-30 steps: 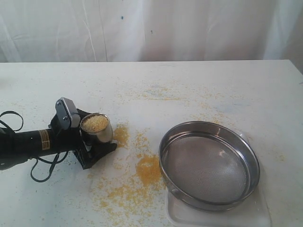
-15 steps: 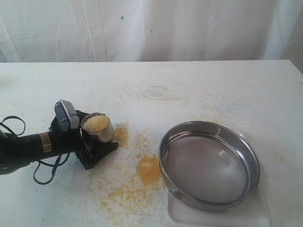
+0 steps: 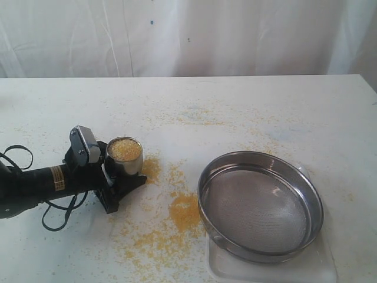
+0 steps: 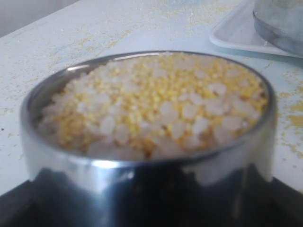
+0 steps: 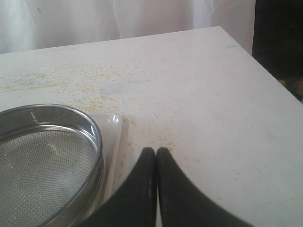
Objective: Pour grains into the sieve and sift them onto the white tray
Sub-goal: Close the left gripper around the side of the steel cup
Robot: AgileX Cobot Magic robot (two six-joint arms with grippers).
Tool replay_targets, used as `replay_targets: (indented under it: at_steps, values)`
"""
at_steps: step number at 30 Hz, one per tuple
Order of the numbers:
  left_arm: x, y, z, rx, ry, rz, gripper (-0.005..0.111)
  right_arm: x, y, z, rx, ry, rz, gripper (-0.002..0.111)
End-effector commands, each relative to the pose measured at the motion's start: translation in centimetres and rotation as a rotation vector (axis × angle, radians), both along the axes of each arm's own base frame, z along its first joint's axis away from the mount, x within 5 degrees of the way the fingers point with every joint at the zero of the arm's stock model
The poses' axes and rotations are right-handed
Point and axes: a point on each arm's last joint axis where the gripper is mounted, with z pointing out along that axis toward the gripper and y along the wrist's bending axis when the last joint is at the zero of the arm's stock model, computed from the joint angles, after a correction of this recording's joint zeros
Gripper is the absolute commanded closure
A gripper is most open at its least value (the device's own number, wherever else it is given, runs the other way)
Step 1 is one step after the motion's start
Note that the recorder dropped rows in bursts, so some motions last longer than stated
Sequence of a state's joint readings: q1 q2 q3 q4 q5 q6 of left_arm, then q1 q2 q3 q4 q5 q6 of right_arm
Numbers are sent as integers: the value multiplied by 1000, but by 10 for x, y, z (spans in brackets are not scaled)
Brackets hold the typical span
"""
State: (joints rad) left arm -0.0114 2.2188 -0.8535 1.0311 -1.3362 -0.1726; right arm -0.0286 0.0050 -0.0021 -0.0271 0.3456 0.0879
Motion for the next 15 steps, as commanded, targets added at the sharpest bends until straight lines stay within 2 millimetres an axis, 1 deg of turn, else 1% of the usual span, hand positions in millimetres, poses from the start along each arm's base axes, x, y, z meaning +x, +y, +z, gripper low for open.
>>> replay_targets:
  at_steps: [1, 8, 15]
  values:
    - [-3, 3, -18, 144, 30, -19, 107, 0, 0, 0, -9, -7, -2, 108]
    - [-3, 3, -25, 137, 54, -16, 107, 0, 0, 0, -9, -7, -2, 108]
    - [20, 3, -13, 61, 64, 27, 107, 0, 0, 0, -9, -7, -2, 108]
